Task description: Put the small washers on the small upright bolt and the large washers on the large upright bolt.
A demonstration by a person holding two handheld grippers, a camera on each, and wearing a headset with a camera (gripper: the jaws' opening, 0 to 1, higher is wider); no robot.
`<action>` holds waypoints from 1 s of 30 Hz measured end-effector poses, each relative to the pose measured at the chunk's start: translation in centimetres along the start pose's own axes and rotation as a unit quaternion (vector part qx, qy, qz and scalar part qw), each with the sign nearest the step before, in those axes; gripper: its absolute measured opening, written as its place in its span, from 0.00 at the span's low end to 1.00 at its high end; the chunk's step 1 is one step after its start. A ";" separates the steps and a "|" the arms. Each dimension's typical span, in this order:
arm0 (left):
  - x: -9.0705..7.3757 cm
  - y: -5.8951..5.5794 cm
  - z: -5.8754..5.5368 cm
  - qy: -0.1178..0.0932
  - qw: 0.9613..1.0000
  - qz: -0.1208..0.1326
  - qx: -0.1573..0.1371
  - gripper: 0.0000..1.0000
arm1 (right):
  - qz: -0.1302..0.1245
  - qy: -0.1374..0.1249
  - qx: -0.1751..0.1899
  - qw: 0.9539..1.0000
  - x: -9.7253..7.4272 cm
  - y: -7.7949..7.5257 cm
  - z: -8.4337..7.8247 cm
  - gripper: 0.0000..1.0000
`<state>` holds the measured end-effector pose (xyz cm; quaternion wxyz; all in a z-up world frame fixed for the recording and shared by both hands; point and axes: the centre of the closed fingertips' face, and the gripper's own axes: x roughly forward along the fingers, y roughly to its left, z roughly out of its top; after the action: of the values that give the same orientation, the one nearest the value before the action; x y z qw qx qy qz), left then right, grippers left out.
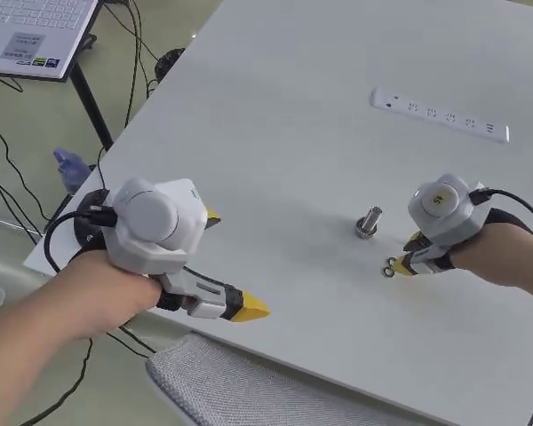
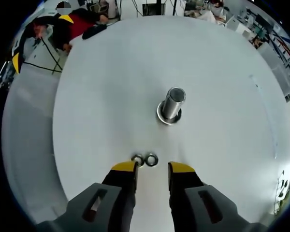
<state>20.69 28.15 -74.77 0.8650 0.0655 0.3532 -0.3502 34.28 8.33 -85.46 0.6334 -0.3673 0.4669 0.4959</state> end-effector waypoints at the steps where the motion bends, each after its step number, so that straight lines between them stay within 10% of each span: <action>1: 0.0 0.0 0.0 0.000 1.000 0.000 0.000 0.89 | 0.000 0.000 0.000 1.000 0.1 -0.1 0.0 0.26; 30: -0.1 0.0 -0.5 0.007 1.000 -0.002 -0.004 0.86 | -0.003 0.017 -0.012 1.000 1.0 -0.9 -0.3 0.24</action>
<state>20.38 28.40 -75.13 0.8621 0.0641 0.3607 -0.3501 35.17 8.15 -86.53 0.6224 -0.3843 0.4708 0.4932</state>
